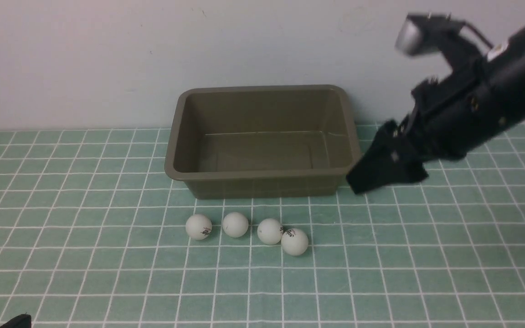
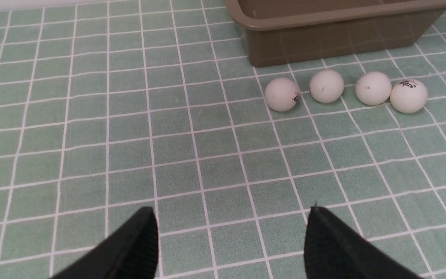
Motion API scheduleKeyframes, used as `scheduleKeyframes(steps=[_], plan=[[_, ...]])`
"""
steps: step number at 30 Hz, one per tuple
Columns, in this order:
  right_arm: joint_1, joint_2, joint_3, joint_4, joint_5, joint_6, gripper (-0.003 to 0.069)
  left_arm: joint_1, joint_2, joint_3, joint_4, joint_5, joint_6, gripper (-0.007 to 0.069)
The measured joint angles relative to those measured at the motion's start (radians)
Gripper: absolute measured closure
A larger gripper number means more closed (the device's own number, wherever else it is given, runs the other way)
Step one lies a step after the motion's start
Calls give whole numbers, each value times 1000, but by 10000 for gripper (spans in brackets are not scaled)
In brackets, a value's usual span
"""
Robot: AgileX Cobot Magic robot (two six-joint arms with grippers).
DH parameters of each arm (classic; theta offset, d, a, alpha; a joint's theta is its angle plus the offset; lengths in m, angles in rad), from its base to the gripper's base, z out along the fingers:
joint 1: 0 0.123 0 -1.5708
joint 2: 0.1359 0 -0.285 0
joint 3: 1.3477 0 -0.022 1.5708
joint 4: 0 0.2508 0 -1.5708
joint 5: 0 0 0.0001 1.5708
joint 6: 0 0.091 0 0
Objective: Put the table tennis balls in the box on the green coffee tablecloth.
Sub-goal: 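Reach for and grasp a ping pong ball on the table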
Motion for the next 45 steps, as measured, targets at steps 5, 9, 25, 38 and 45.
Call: scheduleKeyframes(steps=[5,9,25,38,45], plan=[[25,0,192,19,-31,-54,164,0,0,0,0,0,1,167],[90,0,288,31,-252,-109,180,0,0,0,0,0,1,167],[291,165,298,-33,-635,-194,217,0,0,0,0,9,1,167],[291,311,298,-42,-784,-257,217,0,0,0,0,17,5,167],[291,358,298,-37,-847,-263,217,0,0,0,0,20,27,167]])
